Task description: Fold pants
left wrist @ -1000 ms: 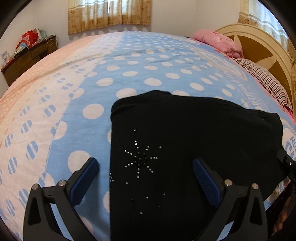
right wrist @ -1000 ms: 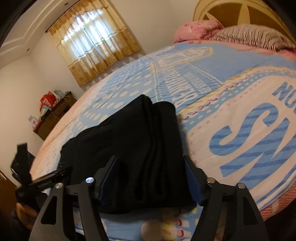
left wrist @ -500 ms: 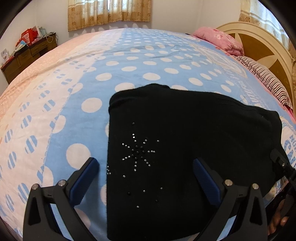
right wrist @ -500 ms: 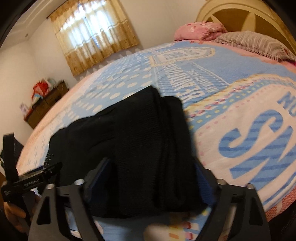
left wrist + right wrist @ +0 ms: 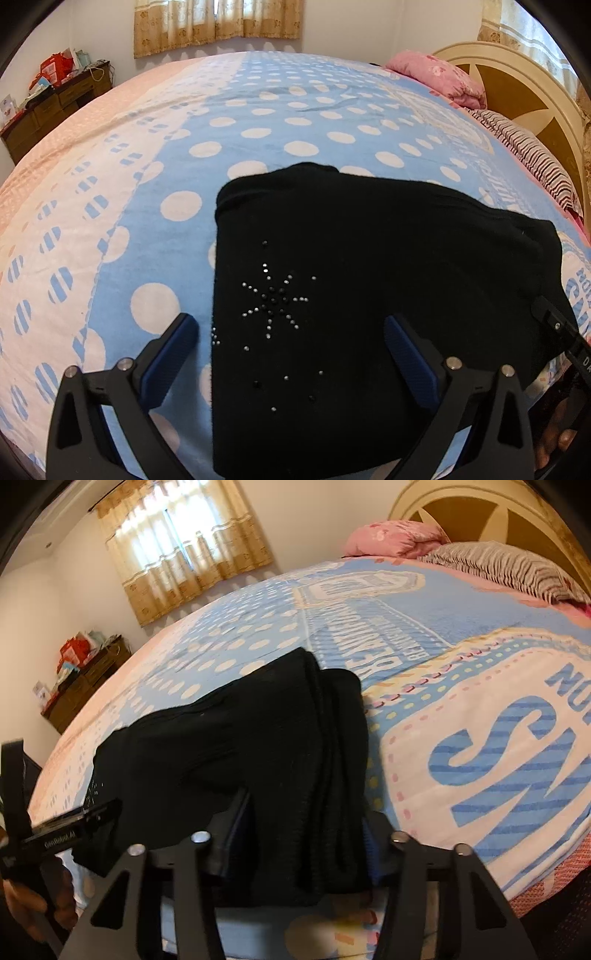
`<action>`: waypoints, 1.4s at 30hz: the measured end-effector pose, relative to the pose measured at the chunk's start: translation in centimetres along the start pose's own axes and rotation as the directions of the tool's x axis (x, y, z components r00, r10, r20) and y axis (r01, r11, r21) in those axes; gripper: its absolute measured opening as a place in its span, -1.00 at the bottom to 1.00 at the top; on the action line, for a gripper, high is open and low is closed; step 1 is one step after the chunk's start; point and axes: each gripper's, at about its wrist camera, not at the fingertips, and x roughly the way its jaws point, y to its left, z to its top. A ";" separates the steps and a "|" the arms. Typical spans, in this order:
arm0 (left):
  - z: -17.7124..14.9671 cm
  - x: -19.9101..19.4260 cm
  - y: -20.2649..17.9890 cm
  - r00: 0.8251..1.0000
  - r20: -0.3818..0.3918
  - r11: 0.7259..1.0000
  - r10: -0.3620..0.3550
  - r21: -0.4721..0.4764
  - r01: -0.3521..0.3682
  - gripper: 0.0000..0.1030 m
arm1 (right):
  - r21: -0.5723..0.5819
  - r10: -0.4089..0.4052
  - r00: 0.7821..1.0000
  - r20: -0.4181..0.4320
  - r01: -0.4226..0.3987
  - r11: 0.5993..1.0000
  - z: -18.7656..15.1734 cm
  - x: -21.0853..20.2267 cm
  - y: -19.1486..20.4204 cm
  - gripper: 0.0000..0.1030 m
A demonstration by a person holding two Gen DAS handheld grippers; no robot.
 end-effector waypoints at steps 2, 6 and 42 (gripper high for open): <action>-0.1 -0.2 -0.3 1.000 0.003 1.000 -0.012 0.011 0.012 0.72 | -0.033 -0.023 1.000 0.005 0.023 0.999 -0.1 0.0 1.0 -0.22; -0.2 -0.9 -1.0 0.999 0.017 0.999 -0.027 0.036 0.026 0.15 | -0.065 -0.034 0.999 0.029 0.036 0.997 -0.2 -0.6 1.8 -0.32; -0.4 -1.7 2.7 0.983 0.057 0.971 -0.174 -0.154 0.181 0.51 | -0.084 -0.153 0.985 0.077 0.160 0.984 -0.6 -1.8 1.7 -0.34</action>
